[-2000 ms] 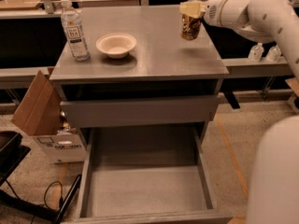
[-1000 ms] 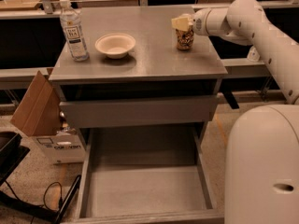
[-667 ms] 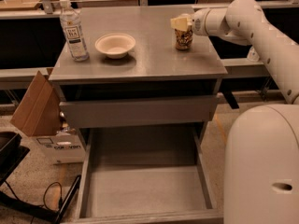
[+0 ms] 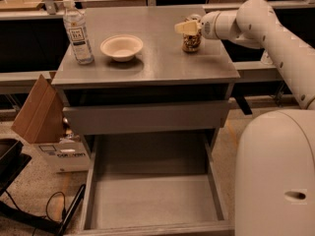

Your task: Pick orange can from middle drawer and place on counter

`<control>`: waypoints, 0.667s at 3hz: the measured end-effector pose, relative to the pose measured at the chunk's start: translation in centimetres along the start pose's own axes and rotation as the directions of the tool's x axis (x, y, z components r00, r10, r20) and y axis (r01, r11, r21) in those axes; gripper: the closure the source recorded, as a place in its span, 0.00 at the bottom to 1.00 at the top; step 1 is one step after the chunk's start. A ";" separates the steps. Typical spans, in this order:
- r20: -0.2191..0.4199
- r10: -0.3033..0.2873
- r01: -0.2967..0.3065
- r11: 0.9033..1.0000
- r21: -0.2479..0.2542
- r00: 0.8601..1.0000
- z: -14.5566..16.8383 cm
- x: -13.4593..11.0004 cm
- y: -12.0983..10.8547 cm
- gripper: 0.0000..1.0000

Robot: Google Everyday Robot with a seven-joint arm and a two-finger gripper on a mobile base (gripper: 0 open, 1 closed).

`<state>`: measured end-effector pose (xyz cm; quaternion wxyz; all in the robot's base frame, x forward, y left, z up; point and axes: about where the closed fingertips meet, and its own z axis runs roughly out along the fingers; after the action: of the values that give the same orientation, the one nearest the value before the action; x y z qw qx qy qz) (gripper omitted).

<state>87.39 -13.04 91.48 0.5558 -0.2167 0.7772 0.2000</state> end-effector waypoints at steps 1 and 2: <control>-0.001 0.000 0.000 1.000 -0.002 1.000 0.1 0.1 0.1 0.00; 0.013 -0.025 0.024 0.999 0.031 1.000 -1.1 -1.8 -0.2 0.00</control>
Offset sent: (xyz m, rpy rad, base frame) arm -0.0060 -0.0154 0.0383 -0.0290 -0.0552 -0.0373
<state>87.16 -13.60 93.48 0.5667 -0.2163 0.7738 0.1824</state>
